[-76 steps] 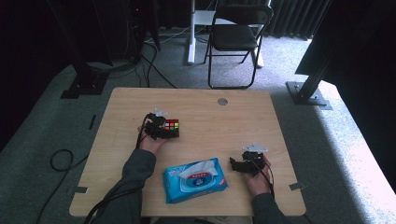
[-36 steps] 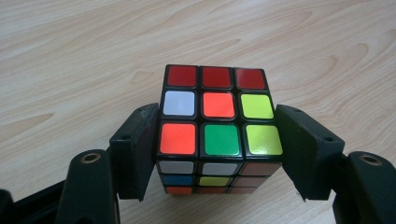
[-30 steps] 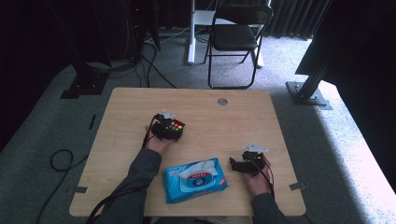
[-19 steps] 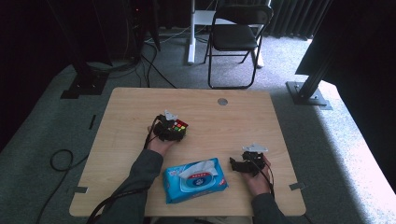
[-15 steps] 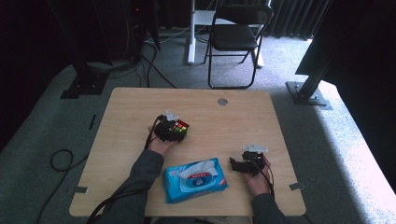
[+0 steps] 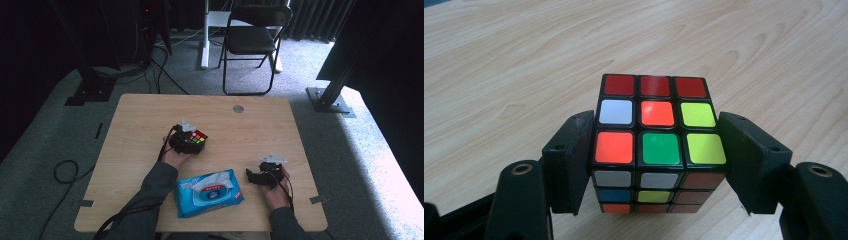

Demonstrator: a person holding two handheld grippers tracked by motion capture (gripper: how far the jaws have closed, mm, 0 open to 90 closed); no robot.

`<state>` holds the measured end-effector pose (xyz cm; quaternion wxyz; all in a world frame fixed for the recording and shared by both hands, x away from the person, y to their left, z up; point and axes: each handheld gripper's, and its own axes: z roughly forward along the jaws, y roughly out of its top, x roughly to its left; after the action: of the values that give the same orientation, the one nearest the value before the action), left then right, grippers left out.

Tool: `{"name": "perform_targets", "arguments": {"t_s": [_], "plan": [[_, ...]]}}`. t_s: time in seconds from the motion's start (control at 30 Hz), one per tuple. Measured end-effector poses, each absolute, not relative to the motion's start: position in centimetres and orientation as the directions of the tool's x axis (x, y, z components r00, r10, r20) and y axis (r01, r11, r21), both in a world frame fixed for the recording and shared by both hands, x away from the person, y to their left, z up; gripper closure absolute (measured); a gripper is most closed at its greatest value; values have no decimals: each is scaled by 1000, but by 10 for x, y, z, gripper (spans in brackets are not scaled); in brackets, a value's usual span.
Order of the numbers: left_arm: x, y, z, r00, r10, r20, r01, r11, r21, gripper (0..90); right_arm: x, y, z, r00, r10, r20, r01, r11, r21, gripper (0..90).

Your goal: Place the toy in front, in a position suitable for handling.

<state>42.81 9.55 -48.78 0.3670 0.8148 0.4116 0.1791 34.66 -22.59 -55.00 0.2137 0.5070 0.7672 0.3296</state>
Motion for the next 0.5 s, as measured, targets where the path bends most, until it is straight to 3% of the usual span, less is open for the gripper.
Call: {"name": "perform_targets", "arguments": {"t_s": [0.5], "plan": [[421, 81, -490, 650, 759, -30, 518, -414, 749, 342, 347, -226, -550, -394, 919, 6, 637, 268, 723, 131]]}}
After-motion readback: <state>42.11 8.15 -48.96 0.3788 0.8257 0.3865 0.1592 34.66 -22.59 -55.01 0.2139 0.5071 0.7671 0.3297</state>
